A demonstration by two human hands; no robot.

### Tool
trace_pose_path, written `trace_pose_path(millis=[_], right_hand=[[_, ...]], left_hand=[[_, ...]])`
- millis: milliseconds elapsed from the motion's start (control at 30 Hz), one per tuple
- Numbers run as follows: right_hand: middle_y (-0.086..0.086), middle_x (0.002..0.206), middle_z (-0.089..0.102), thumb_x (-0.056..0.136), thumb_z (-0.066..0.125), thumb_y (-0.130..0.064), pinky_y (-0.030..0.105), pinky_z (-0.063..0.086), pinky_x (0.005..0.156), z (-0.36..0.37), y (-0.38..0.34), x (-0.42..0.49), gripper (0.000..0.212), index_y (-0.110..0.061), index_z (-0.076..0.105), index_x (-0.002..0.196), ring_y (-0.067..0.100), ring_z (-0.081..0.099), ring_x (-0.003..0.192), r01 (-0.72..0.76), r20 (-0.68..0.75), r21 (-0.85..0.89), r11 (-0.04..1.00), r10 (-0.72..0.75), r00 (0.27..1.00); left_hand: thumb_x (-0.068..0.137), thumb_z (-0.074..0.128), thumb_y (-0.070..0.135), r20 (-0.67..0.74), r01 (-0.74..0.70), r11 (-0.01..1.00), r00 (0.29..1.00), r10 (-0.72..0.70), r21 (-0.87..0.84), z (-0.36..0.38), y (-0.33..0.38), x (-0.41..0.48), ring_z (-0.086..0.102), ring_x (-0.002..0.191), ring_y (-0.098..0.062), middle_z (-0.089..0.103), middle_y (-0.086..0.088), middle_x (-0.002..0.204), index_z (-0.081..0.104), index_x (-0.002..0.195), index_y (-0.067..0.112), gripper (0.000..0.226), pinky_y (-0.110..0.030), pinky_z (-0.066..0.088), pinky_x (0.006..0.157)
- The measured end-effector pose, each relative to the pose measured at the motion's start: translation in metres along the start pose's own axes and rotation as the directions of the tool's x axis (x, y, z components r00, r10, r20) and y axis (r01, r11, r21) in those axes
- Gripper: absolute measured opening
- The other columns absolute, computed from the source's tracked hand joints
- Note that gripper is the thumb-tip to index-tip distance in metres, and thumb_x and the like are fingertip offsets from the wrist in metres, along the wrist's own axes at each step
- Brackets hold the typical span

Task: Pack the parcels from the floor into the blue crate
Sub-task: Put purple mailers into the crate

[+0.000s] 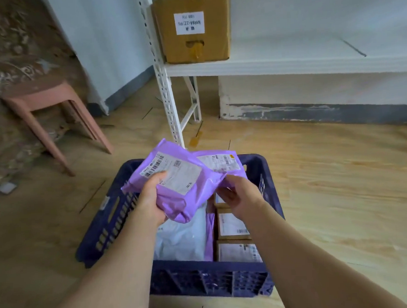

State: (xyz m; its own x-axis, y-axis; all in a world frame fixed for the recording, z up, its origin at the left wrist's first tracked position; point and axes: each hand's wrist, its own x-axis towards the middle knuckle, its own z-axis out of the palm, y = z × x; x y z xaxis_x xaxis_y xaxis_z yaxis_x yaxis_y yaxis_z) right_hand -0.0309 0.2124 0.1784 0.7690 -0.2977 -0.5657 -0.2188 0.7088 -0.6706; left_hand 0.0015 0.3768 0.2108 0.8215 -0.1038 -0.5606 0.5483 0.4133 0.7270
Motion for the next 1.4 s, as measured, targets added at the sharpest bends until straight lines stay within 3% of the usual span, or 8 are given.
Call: trace_pose_path(millis=[200,467,767,933,1033,1100,1200,1400], right_hand=[[0.005,0.072,0.056,0.088,0.035,0.009,0.023,0.048,0.043,0.004,0.013,0.043,0.031,-0.015,0.054,0.084,0.015,0.053,0.055,0.119,-0.173,-0.26,0.958,-0.168,0.97],[0.009,0.081,0.064,0.084,0.03,0.015,0.027,0.049,0.055,0.025,0.058,0.071,0.038,-0.011,0.057,0.083,0.02,0.061,0.072,0.101,0.073,-0.663,0.742,-0.07,0.995],[0.012,0.094,0.065,0.09,0.041,0.006,0.037,0.054,0.07,0.031,0.106,0.091,0.027,-0.009,0.058,0.105,0.024,0.062,0.083,-0.057,0.049,-0.72,0.692,0.133,0.99],[0.011,0.141,0.038,0.093,0.051,-0.027,0.04,0.04,0.099,0.016,0.116,0.088,0.063,-0.024,0.02,0.147,0.03,0.039,0.127,0.224,0.242,-0.97,-0.098,-0.244,0.939],[0.008,0.144,0.039,0.089,0.052,-0.045,0.042,0.037,0.104,0.014,0.114,0.076,0.055,-0.025,0.039,0.139,0.028,0.04,0.129,0.423,0.589,-0.789,-0.446,-0.353,0.727],[0.008,0.147,0.036,0.085,0.049,-0.058,0.045,0.027,0.111,0.018,0.114,0.069,0.057,-0.028,0.046,0.133,0.028,0.036,0.134,0.516,0.699,-0.654,-0.554,-0.179,0.693],[0.007,0.158,0.007,0.078,0.046,-0.073,0.049,0.004,0.118,0.016,0.129,0.067,0.084,-0.034,0.017,0.147,0.027,0.007,0.145,0.542,0.58,-0.616,-0.572,0.136,0.803],[0.013,0.156,-0.022,0.077,0.049,-0.073,0.057,-0.005,0.114,0.01,0.151,0.077,0.104,-0.032,-0.013,0.149,0.034,-0.016,0.145,0.495,0.46,-0.598,-0.63,0.237,0.856]], left_hand=[[0.086,0.058,0.016,-0.029,0.067,0.941,0.998,-0.061,0.332,-0.052,0.005,0.035,0.07,0.062,-0.022,0.073,-0.008,0.066,0.068,0.089,0.009,0.012,-0.028,0.052,0.066],[0.077,0.075,0.011,-0.123,0.03,0.677,0.988,0.09,0.736,-0.13,0.017,0.075,0.066,0.098,-0.025,0.07,-0.007,0.107,0.066,0.109,0.015,0.034,-0.041,0.047,0.099],[0.086,0.065,0.009,-0.006,-0.119,0.636,0.981,0.191,0.763,-0.148,0.025,0.095,0.065,0.086,-0.017,0.068,-0.006,0.109,0.06,0.115,0.02,0.031,-0.029,0.05,0.076],[0.075,0.077,0.028,0.008,0.009,-0.056,0.952,0.307,0.998,-0.155,-0.002,0.112,0.03,0.137,-0.03,0.023,-0.012,0.152,0.008,0.152,0.019,0.104,-0.04,0.032,0.107],[0.085,0.063,0.041,0.194,-0.018,-0.443,0.914,0.356,0.896,-0.138,-0.01,0.115,0.011,0.144,-0.03,0.005,-0.007,0.157,0.005,0.151,0.028,0.089,-0.043,0.023,0.114],[0.087,0.056,0.048,0.23,-0.074,-0.489,0.936,0.267,0.869,-0.122,-0.01,0.118,0.009,0.145,-0.03,0.0,-0.002,0.159,0.012,0.15,0.031,0.079,-0.047,0.026,0.113],[0.077,0.06,0.065,0.044,-0.021,-0.467,0.998,0.038,0.884,-0.112,-0.019,0.123,0.003,0.145,-0.035,-0.013,-0.004,0.159,0.0,0.151,0.034,0.101,-0.053,0.025,0.112],[0.063,0.056,0.08,-0.106,0.067,-0.507,0.993,-0.048,0.86,-0.136,-0.05,0.136,-0.019,0.14,-0.046,-0.038,-0.016,0.148,-0.029,0.143,0.032,0.127,-0.062,0.021,0.111]])
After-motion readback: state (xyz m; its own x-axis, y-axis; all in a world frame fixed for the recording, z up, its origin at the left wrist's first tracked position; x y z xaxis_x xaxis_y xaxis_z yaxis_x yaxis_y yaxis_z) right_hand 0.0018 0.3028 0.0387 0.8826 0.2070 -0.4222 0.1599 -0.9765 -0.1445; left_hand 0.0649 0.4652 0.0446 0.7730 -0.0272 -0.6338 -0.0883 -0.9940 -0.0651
